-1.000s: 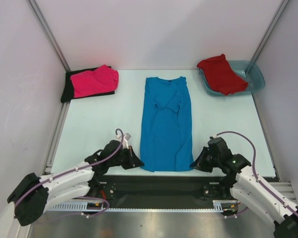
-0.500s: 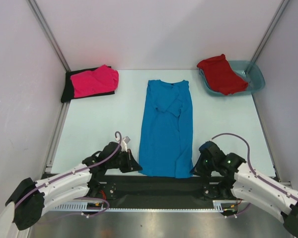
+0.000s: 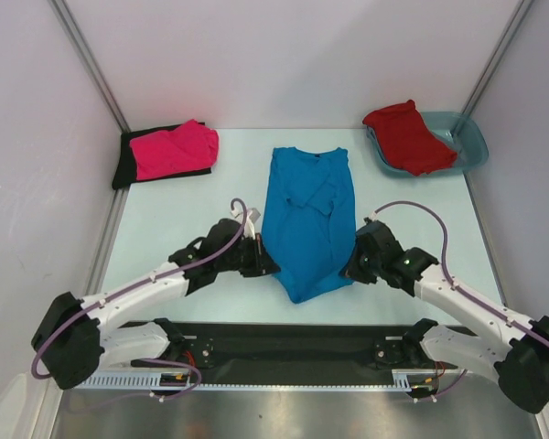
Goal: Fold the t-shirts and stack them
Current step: Fold the tshirt
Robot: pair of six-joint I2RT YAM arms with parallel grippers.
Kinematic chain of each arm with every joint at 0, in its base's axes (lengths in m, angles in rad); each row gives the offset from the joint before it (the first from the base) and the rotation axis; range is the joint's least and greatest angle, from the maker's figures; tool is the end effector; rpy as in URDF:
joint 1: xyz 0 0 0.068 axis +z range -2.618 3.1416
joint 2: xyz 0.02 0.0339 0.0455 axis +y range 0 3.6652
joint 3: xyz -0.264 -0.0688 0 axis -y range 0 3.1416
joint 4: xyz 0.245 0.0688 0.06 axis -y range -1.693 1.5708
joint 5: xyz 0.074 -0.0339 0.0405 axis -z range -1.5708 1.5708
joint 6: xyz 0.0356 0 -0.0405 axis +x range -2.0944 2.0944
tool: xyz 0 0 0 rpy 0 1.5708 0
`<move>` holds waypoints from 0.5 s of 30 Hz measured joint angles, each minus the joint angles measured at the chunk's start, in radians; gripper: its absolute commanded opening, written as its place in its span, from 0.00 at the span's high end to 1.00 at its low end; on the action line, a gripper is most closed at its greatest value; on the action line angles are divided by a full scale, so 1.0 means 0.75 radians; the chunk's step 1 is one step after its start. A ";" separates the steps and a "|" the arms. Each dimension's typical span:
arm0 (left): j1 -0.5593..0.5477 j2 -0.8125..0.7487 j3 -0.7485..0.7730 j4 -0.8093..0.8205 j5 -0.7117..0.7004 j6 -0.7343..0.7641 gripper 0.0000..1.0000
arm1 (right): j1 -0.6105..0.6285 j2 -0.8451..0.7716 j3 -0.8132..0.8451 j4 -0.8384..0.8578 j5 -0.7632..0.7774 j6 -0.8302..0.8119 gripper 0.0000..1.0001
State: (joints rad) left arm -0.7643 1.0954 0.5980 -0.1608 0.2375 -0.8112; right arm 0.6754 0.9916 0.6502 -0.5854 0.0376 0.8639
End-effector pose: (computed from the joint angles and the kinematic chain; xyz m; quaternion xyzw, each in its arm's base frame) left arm 0.1595 -0.1645 0.2176 0.0313 0.8923 -0.3851 0.2333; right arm 0.1509 0.1191 0.2213 0.0952 0.9437 0.2074 0.2396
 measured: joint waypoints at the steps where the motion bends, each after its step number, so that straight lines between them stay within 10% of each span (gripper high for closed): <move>1: 0.009 0.024 0.028 -0.002 0.001 0.014 1.00 | -0.027 0.018 0.010 0.011 -0.005 -0.027 1.00; 15: 0.276 0.525 0.391 0.000 0.055 0.214 1.00 | -0.374 0.421 0.273 0.201 -0.158 -0.309 1.00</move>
State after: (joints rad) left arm -0.5575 1.4895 0.8909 -0.1608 0.2787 -0.6510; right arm 0.3950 1.3071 0.8551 -0.4347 -0.0807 0.6319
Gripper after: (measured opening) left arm 0.020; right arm 0.022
